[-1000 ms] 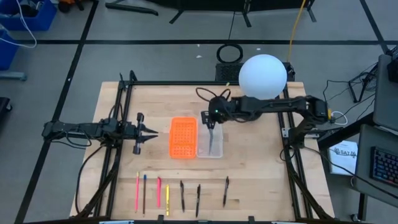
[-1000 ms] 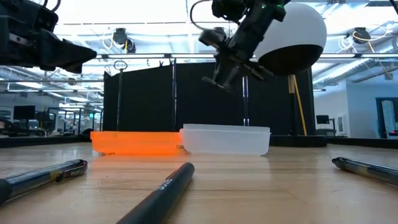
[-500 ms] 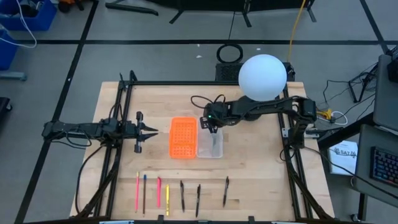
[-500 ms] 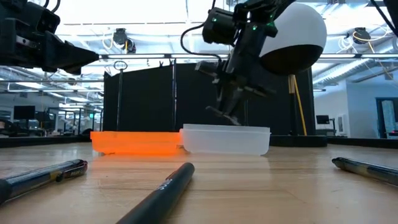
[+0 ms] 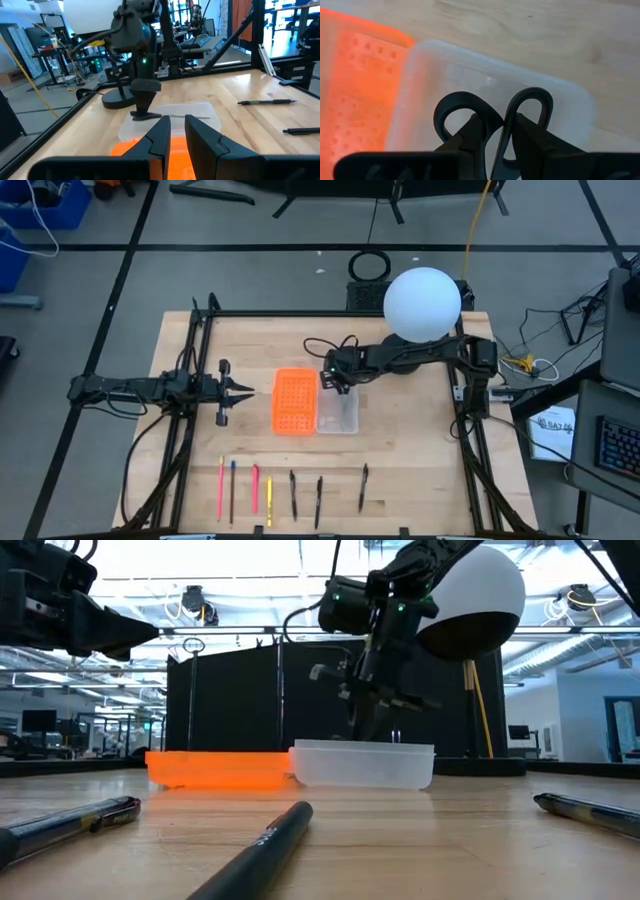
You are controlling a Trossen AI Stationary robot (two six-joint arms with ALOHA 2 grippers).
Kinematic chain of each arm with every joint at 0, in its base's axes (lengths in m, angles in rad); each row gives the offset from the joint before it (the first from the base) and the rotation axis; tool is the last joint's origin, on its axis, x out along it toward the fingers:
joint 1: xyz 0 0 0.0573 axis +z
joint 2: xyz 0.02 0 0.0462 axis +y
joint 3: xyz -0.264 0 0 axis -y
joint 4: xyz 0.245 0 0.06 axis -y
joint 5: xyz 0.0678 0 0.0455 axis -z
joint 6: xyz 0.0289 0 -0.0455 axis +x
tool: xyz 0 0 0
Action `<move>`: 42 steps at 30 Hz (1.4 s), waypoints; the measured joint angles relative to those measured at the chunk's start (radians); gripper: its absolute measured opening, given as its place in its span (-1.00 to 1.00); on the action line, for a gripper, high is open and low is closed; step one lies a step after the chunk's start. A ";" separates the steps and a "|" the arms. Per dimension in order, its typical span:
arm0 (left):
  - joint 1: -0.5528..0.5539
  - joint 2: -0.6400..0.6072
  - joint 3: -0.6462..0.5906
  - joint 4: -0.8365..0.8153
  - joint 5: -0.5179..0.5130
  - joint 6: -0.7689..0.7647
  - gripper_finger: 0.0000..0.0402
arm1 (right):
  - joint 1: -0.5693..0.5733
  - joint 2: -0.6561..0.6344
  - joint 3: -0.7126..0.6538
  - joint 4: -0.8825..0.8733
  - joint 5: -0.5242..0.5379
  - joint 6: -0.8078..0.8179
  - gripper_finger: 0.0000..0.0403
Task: Pick & place school supplies into a supply box
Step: Put the black scissors into the orange box, then put the pink pencil into the orange box
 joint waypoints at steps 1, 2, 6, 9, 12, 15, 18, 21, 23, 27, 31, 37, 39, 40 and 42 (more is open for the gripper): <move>0.000 0.000 0.000 0.000 0.000 0.000 -0.67 | 0.000 0.007 0.000 -0.002 0.000 0.002 -0.63; 0.000 0.000 0.000 0.000 0.000 0.000 -0.67 | 0.000 0.012 0.000 -0.008 -0.002 0.002 -0.63; 0.000 0.000 0.000 0.001 0.000 0.005 -0.67 | -0.009 0.029 0.000 -0.018 -0.025 0.014 -0.63; 0.000 0.000 0.000 0.001 0.000 0.007 -0.67 | -0.018 0.026 0.000 -0.019 -0.027 0.028 -0.54; 0.000 0.000 0.000 0.001 0.000 0.006 -0.67 | -0.025 0.021 0.000 -0.018 -0.027 0.040 -0.31; 0.000 0.000 0.000 -0.001 0.000 0.004 -0.67 | -0.025 0.017 0.000 -0.008 -0.026 0.044 -0.14; 0.000 0.000 0.000 -0.002 0.000 0.004 -0.67 | -0.024 0.019 0.000 -0.013 -0.028 0.043 -0.07; 0.000 0.000 0.000 -0.003 0.001 -0.004 -0.67 | -0.024 0.010 0.000 -0.012 -0.028 0.013 -0.05; 0.000 0.000 0.000 -0.003 0.001 -0.015 -0.67 | -0.024 -0.008 0.000 -0.003 -0.027 -0.053 -0.05; 0.000 0.000 0.000 -0.003 0.003 -0.016 -0.67 | -0.023 -0.092 0.000 0.012 -0.027 -0.171 -0.04; 0.000 0.000 0.000 -0.011 0.002 -0.016 -0.67 | 0.003 -0.212 0.000 0.025 0.073 -0.305 -0.04; 0.000 0.002 0.000 -0.055 -0.017 -0.020 -0.67 | 0.177 -0.371 0.000 0.083 0.339 -0.651 -0.14; 0.000 0.003 0.000 -0.063 -0.037 -0.025 -0.67 | 0.224 -0.408 0.000 0.099 0.344 -0.735 -0.21; 0.000 0.003 0.000 -0.065 -0.050 -0.026 -0.67 | 0.245 -0.422 0.000 0.110 0.354 -0.764 -0.26; 0.000 0.004 0.000 -0.066 -0.067 -0.026 -0.67 | 0.282 -0.440 0.000 0.148 0.387 -0.826 -0.38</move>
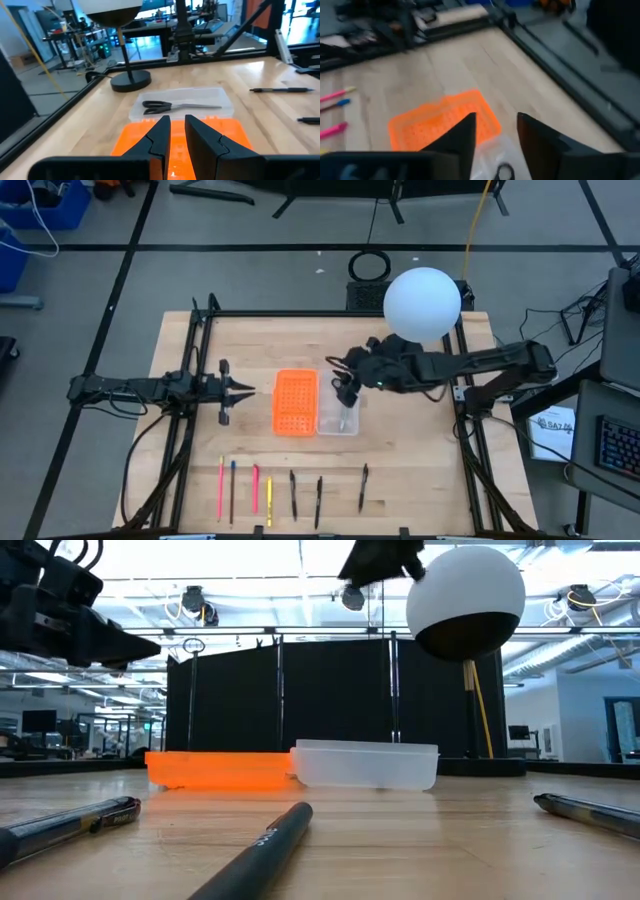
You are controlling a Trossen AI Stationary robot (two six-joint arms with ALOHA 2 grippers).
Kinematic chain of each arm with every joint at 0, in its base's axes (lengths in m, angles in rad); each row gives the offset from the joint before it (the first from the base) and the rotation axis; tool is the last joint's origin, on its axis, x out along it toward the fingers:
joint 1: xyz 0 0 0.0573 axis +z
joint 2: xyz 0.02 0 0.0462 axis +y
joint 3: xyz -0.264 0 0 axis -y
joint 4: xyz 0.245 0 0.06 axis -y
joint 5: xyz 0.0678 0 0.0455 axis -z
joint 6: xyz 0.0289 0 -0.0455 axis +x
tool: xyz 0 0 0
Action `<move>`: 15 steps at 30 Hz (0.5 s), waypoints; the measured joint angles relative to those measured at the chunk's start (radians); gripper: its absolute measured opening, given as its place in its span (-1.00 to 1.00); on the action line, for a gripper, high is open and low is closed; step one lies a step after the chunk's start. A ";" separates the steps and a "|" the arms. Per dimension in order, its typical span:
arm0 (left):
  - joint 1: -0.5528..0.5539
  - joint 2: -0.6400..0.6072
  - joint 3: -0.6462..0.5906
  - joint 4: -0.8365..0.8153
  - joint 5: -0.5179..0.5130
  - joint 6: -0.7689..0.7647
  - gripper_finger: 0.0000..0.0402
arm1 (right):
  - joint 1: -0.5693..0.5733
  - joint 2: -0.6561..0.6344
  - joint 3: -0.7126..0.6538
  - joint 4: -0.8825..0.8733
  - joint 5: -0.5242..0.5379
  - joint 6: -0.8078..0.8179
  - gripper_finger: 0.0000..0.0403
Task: Pick & place school supplies into a supply box
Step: Put the pink pencil into the orange box
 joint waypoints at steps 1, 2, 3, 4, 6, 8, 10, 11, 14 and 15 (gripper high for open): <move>0.000 0.000 0.000 0.000 -0.008 -0.001 -0.67 | 0.017 -0.007 -0.003 0.016 0.009 -0.038 -0.46; 0.000 0.001 0.000 0.000 -0.011 -0.002 -0.67 | 0.029 -0.009 -0.013 0.046 0.007 -0.083 -0.54; 0.000 0.005 0.000 0.000 -0.012 -0.002 -0.67 | 0.041 -0.010 -0.026 0.084 0.007 -0.128 -0.62; 0.000 0.008 0.000 0.000 -0.012 0.001 -0.67 | 0.051 -0.010 -0.043 0.123 0.005 -0.170 -0.72; 0.000 0.008 0.000 0.001 -0.012 0.026 -0.67 | 0.065 -0.012 -0.088 0.192 0.003 -0.227 -0.90; 0.000 0.008 0.000 0.004 -0.011 0.062 -0.67 | 0.069 -0.012 -0.143 0.295 -0.044 -0.241 -0.97; 0.000 0.008 0.000 0.017 -0.012 0.085 -0.67 | 0.067 -0.014 -0.208 0.397 -0.126 -0.242 -0.94; 0.000 0.008 0.000 0.028 -0.011 0.086 -0.67 | 0.067 -0.014 -0.242 0.452 -0.158 -0.251 -0.93; 0.000 0.008 0.000 0.035 -0.011 0.050 -0.67 | 0.082 -0.019 -0.347 0.608 -0.200 -0.288 -0.93; 0.000 0.008 0.000 0.039 -0.011 0.019 -0.67 | 0.085 -0.023 -0.381 0.660 -0.204 -0.301 -0.94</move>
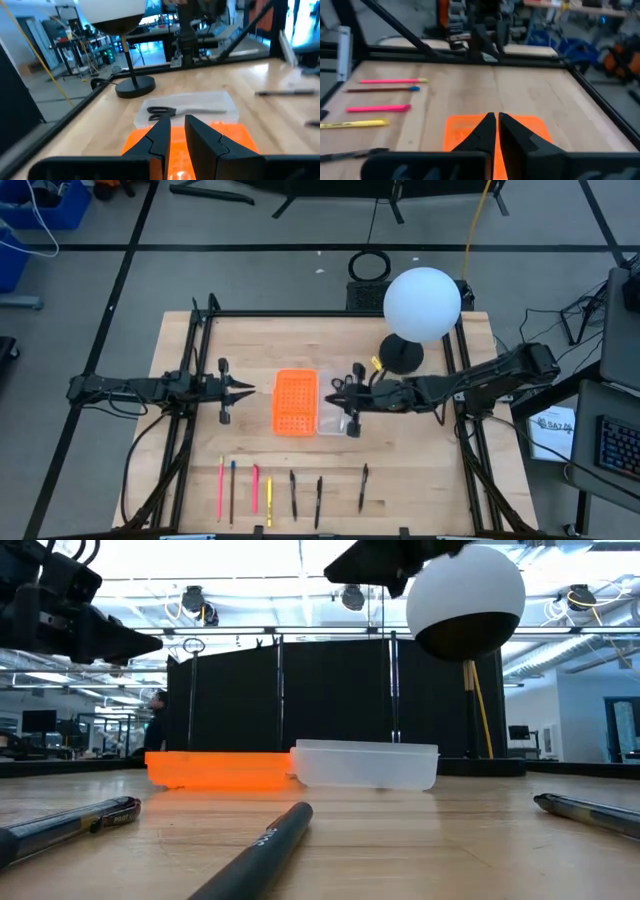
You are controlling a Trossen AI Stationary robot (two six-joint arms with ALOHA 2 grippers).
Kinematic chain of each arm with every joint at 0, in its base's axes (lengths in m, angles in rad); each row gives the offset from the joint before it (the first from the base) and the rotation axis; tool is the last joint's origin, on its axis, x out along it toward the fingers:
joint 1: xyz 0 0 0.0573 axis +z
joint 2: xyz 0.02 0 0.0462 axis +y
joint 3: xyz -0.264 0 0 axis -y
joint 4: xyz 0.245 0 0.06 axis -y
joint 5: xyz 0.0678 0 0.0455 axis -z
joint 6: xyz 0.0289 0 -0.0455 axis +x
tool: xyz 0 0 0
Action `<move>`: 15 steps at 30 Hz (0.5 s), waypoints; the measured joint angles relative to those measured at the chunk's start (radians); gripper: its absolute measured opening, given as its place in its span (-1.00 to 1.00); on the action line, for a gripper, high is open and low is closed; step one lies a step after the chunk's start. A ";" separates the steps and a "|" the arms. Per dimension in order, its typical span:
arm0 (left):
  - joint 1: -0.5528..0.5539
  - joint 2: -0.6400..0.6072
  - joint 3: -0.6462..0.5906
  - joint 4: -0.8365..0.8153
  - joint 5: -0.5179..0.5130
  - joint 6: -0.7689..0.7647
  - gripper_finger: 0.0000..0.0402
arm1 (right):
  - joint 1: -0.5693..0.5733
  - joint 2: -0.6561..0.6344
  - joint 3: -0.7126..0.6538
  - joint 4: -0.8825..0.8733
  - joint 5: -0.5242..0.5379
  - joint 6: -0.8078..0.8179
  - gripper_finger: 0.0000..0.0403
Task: Pick & place school supplies into a supply box
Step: Put the pink pencil into the orange box
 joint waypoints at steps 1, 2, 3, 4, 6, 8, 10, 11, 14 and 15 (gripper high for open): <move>0.000 0.000 0.000 0.002 0.000 -0.035 -0.67 | 0.004 -0.003 -0.033 0.059 -0.001 -0.016 -0.95; 0.000 0.000 0.000 0.001 0.001 -0.064 -0.67 | 0.009 -0.014 -0.069 0.105 -0.003 -0.040 -0.97; 0.000 0.000 0.000 -0.001 0.001 -0.088 -0.67 | 0.017 -0.029 -0.109 0.134 -0.003 -0.070 -0.98; 0.000 0.000 0.000 -0.003 0.001 -0.111 -0.67 | 0.022 -0.041 -0.147 0.168 -0.003 -0.097 -0.99; 0.000 0.000 0.000 -0.015 0.002 -0.147 -0.67 | 0.030 -0.079 -0.221 0.231 -0.003 -0.120 -0.99; 0.000 0.000 0.000 -0.018 0.003 -0.181 -0.67 | 0.031 -0.143 -0.300 0.242 -0.003 -0.095 -0.99; 0.000 0.000 0.000 -0.013 0.008 -0.221 -0.67 | 0.030 -0.218 -0.378 0.273 -0.003 -0.065 -1.00; 0.000 0.001 0.000 -0.004 0.010 -0.240 -0.67 | 0.029 -0.260 -0.420 0.281 -0.001 -0.060 -1.00; 0.000 0.001 0.000 0.004 0.000 -0.247 -0.67 | 0.027 -0.372 -0.537 0.358 -0.002 -0.063 -1.00; 0.000 0.002 0.000 0.006 -0.002 -0.247 -0.67 | 0.027 -0.410 -0.576 0.383 -0.002 -0.064 -1.00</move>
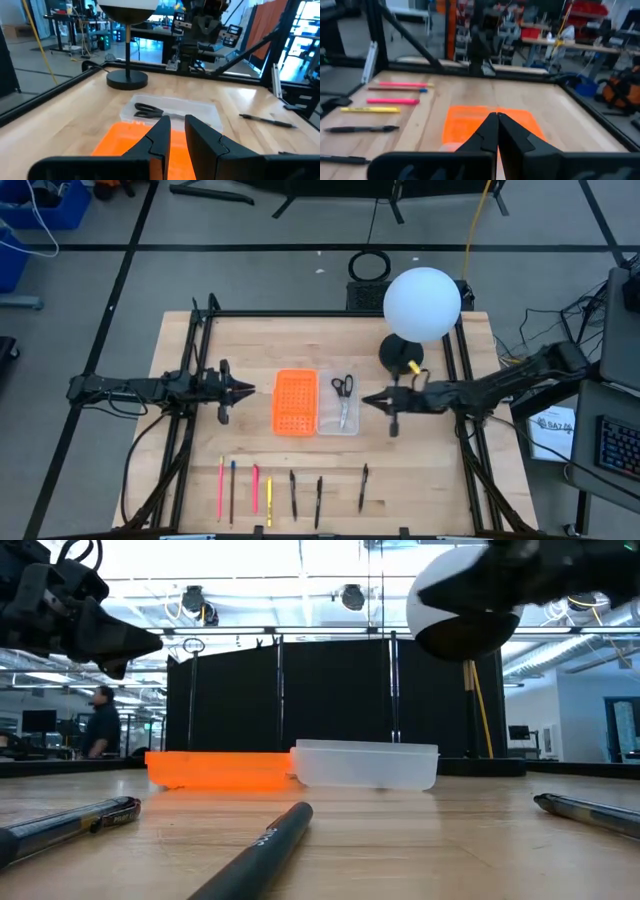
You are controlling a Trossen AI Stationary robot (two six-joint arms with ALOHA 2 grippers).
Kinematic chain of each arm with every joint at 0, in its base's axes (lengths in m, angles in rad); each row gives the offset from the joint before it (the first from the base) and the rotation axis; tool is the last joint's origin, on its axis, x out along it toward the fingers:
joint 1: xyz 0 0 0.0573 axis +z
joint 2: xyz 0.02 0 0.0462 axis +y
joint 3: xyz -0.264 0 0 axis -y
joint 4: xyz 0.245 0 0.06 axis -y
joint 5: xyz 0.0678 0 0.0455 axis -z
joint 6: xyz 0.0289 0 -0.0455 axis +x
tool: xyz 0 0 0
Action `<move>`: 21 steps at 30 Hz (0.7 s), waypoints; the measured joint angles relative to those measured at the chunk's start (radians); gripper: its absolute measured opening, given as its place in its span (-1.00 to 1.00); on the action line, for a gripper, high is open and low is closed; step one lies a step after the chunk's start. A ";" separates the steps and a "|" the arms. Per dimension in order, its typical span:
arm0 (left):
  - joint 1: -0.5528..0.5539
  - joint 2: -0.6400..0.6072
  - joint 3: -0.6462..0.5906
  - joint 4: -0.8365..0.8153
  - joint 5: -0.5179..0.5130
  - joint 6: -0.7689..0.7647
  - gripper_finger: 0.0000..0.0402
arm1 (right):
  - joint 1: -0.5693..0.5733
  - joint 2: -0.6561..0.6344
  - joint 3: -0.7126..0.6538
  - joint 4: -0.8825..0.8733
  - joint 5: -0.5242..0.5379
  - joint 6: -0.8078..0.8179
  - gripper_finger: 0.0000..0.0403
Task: Pick & place school supplies into a supply box
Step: Put the pink pencil into the orange box
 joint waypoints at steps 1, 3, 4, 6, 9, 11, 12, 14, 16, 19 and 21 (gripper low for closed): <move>0.000 -0.001 0.000 -0.001 -0.002 0.000 -0.67 | -0.002 -0.032 -0.038 0.032 0.001 -0.001 -1.00; 0.000 -0.002 0.000 0.003 -0.005 -0.003 -0.67 | -0.007 -0.094 -0.109 0.087 -0.001 -0.002 -1.00; 0.000 -0.002 0.000 0.002 -0.009 -0.003 -0.67 | -0.008 -0.127 -0.143 0.103 0.000 -0.001 -1.00; 0.000 -0.002 0.000 0.004 -0.027 0.003 -0.67 | -0.012 -0.191 -0.201 0.129 -0.001 -0.001 -1.00; 0.000 -0.002 0.000 -0.003 -0.072 0.020 -0.67 | -0.015 -0.279 -0.273 0.136 0.002 0.008 -1.00; 0.000 -0.002 0.000 -0.006 -0.103 0.020 -0.67 | -0.025 -0.332 -0.305 0.133 0.001 0.007 -1.00; 0.000 -0.002 0.000 -0.006 -0.114 0.013 -0.67 | -0.035 -0.357 -0.317 0.134 -0.007 0.003 -1.00; 0.000 -0.002 0.000 -0.008 -0.126 -0.010 -0.67 | -0.061 -0.400 -0.330 0.125 -0.075 -0.005 -1.00; 0.000 -0.002 0.000 -0.011 -0.130 -0.035 -0.67 | -0.099 -0.445 -0.333 0.085 -0.160 -0.002 -1.00; 0.000 -0.001 0.000 -0.025 -0.130 -0.068 -0.67 | -0.166 -0.503 -0.334 0.013 -0.279 0.015 -1.00; 0.000 -0.001 0.000 -0.036 -0.130 -0.126 -0.67 | -0.211 -0.532 -0.335 -0.001 -0.351 0.032 -1.00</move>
